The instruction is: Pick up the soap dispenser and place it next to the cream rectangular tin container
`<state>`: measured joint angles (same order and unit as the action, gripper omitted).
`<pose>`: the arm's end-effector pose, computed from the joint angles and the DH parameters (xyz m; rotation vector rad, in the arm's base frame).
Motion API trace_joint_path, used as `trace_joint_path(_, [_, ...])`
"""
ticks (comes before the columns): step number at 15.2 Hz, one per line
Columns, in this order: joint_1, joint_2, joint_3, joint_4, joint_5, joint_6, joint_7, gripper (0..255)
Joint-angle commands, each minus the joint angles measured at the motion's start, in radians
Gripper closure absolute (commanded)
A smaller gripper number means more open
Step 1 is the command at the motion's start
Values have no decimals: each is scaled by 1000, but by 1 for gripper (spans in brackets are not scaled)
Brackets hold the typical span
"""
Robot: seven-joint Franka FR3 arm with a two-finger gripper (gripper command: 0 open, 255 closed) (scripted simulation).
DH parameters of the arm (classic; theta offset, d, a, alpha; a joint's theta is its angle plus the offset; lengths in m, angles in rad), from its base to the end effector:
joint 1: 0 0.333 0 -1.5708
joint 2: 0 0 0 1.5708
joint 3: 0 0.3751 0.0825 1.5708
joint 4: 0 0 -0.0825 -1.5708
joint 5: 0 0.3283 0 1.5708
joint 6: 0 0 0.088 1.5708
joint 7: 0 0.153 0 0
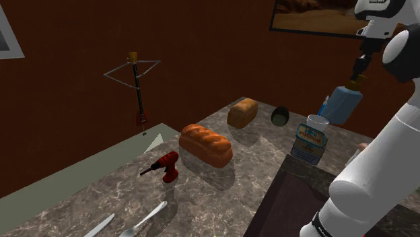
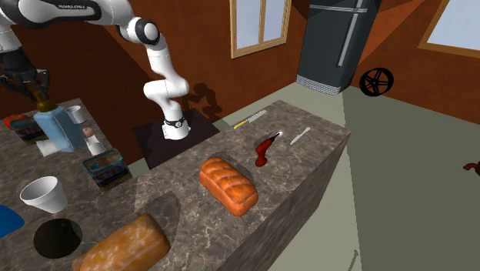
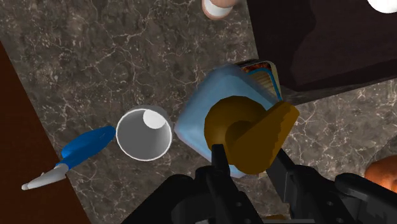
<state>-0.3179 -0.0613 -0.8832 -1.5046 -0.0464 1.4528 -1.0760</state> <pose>0.1488 -0.4482 0.6728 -3.1228 0.2018 0.0067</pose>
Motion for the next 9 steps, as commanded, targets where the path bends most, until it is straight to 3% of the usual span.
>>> trace_joint_path(1, [-34, 81, -54, 50, 63, 2, -87, 255])
trace_joint_path(5, [-175, 282, -111, 194, 231, -30, -251, 255])
trace_joint_path(9, [-147, 243, -103, 104, 197, 39, -233, 255])
